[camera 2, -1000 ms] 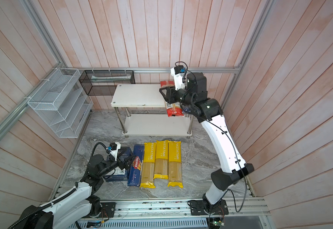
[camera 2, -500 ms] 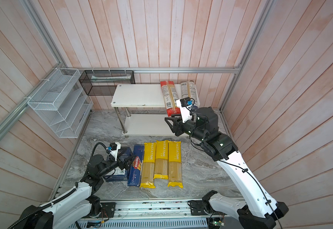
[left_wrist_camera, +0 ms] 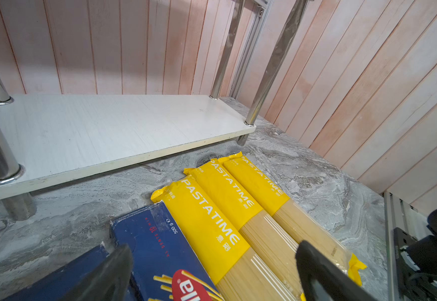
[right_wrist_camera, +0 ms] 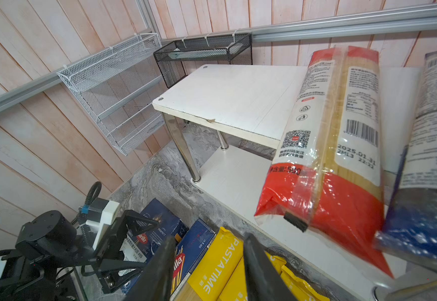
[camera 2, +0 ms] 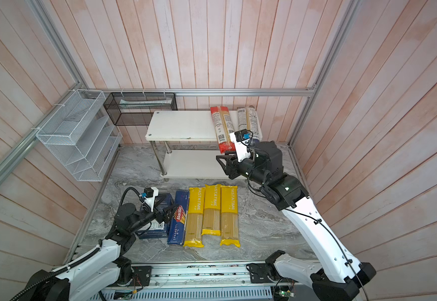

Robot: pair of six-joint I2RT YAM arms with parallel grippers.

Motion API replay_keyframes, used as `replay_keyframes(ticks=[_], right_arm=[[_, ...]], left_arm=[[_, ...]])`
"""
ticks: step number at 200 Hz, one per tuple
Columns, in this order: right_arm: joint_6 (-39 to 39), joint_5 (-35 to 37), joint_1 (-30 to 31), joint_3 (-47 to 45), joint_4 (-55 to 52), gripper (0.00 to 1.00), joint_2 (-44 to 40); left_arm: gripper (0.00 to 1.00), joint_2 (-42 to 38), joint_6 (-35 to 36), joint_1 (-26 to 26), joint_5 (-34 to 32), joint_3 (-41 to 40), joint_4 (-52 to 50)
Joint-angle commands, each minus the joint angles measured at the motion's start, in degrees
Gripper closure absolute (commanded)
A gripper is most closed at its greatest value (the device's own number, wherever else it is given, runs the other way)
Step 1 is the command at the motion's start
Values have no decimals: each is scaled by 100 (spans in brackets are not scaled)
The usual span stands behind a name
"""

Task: Arrange pasta packages on shelves
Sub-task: Place the pasta bag on the shelf, then rotate the pasta bag at the shelf.

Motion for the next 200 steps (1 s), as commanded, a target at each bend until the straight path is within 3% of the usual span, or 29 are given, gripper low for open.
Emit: replay_keyframes(ticks=[1, 200], right_arm=[[-54, 54, -83, -91, 90, 57, 83], [-53, -221, -277, -211, 522, 57, 525]], left_arm=[[0, 1, 60, -16, -57, -58, 69], [0, 33, 54, -16, -53, -51, 61]])
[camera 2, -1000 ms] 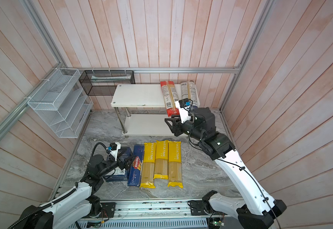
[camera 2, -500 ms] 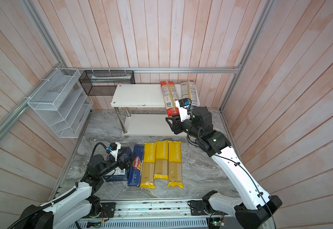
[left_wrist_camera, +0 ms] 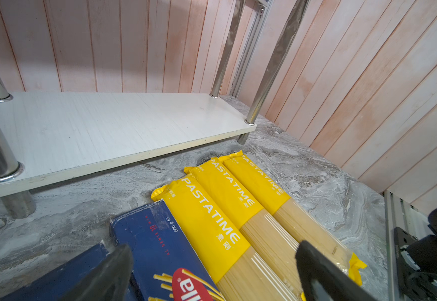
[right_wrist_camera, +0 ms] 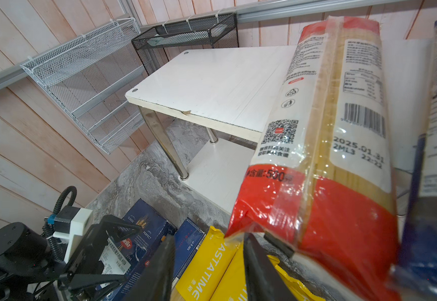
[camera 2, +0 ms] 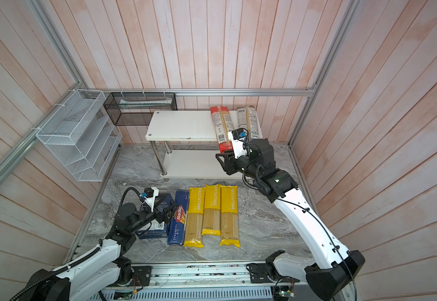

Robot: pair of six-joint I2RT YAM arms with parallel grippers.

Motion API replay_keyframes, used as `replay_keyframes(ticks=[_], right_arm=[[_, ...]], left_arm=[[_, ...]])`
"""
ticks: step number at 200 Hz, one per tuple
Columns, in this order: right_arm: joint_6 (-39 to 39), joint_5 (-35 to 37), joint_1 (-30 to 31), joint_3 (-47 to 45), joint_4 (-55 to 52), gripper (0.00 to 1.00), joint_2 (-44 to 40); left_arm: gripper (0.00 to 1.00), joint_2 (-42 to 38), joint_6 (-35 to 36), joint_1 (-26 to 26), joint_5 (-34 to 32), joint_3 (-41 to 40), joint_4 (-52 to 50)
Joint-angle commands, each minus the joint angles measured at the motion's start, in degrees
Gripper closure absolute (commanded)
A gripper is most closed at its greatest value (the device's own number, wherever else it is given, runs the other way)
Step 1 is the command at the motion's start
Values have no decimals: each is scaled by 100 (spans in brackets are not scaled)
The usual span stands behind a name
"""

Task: Arrange pasta packages on shelves
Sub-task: Rotate the pasta bag at the shelf.

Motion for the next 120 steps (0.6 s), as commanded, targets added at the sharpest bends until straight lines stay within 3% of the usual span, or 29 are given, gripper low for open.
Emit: replay_keyframes(ticks=[1, 120], right_arm=[[-58, -89, -21, -34, 134, 57, 73], [-309, -36, -39, 331, 343, 57, 597]], left_arm=[[0, -7, 50, -16, -55, -51, 59], [0, -36, 64, -16, -77, -50, 39]])
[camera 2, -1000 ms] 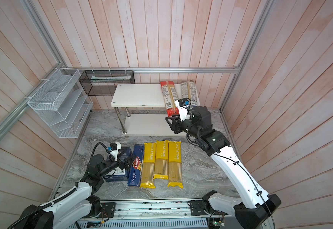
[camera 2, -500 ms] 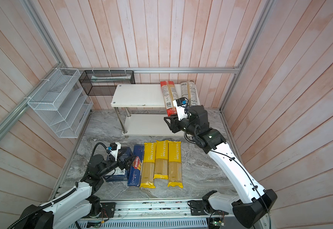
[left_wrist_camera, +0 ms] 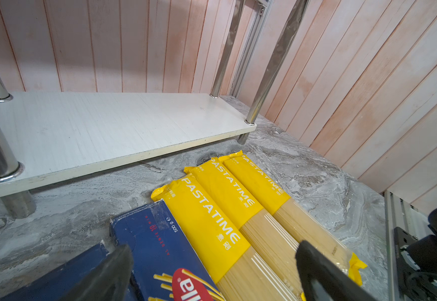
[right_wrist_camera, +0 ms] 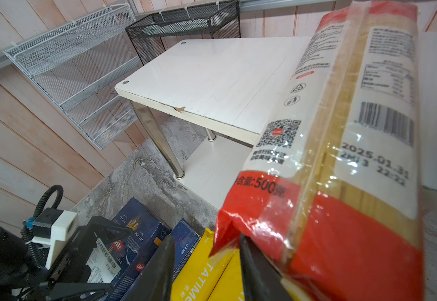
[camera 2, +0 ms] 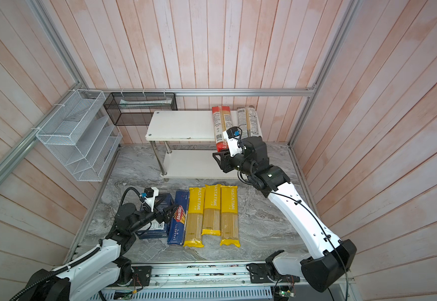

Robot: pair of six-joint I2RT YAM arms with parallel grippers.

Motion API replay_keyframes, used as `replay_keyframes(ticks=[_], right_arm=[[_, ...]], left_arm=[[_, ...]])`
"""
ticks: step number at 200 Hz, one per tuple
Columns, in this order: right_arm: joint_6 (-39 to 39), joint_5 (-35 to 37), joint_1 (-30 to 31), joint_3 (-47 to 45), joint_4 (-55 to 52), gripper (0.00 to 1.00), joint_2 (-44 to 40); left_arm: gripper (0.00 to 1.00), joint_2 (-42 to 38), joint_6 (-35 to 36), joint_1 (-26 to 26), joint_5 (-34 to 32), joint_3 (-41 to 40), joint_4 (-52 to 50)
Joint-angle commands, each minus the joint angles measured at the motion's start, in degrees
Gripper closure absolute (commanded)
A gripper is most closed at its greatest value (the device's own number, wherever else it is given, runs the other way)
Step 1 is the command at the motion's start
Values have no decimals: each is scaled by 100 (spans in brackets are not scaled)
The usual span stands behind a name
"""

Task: Arrange pasta packages on shelves
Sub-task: Rotate the pasta bag at the shelf.

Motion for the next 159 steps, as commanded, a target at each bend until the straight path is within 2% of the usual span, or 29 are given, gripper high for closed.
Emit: replay_keyframes(ticks=[1, 92, 159], right_arm=[[-112, -29, -35, 213, 152, 57, 146], [-88, -222, 8, 600, 205, 57, 530], [-213, 125, 359, 530, -101, 57, 150]], left_arm=[[0, -36, 64, -16, -76, -46, 47], [0, -74, 80, -16, -117, -57, 26], [0, -129, 81, -16, -160, -69, 17]])
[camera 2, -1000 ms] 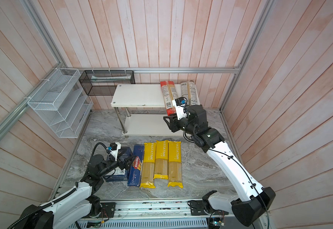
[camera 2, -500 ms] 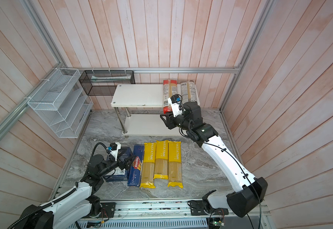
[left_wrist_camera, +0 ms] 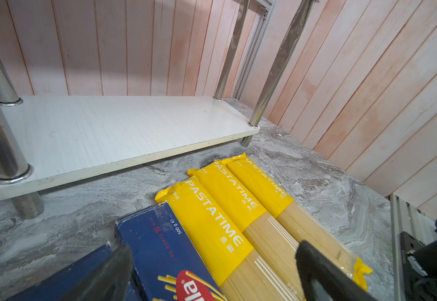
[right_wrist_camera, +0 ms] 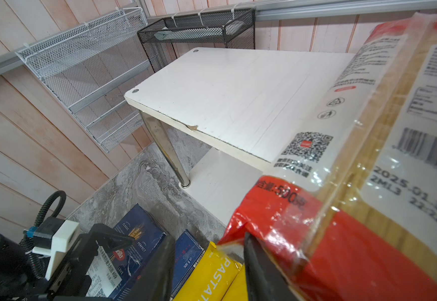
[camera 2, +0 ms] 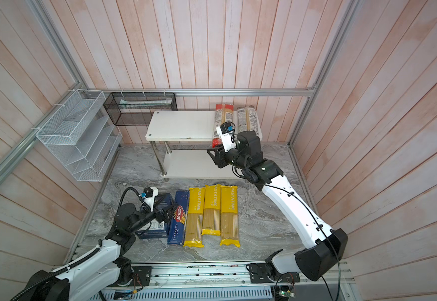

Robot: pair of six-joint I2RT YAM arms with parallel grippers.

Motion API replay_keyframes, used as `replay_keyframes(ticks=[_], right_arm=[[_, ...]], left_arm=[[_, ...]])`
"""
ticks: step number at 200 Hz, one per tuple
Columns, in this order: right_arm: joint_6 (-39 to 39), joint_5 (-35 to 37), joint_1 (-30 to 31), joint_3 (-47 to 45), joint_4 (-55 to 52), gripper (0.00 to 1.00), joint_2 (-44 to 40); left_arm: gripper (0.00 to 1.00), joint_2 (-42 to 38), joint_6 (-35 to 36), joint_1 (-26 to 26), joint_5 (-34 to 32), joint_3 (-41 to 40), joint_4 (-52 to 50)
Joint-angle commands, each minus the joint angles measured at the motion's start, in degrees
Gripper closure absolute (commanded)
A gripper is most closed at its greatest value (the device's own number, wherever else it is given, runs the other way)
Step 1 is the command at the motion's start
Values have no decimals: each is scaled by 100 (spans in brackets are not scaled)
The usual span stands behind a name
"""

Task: Arrange pasta packages on shelves
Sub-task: Rotate the pasta bag at the shelf.

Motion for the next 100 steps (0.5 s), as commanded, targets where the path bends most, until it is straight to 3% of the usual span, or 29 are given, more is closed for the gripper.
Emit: replay_keyframes(ticks=[1, 100], right_arm=[[-100, 224, 163, 45, -156, 57, -301], [78, 629, 785, -932, -660, 57, -1362]], left_arm=[[0, -81, 79, -16, -45, -69, 19], [0, -91, 61, -16, -46, -94, 48]])
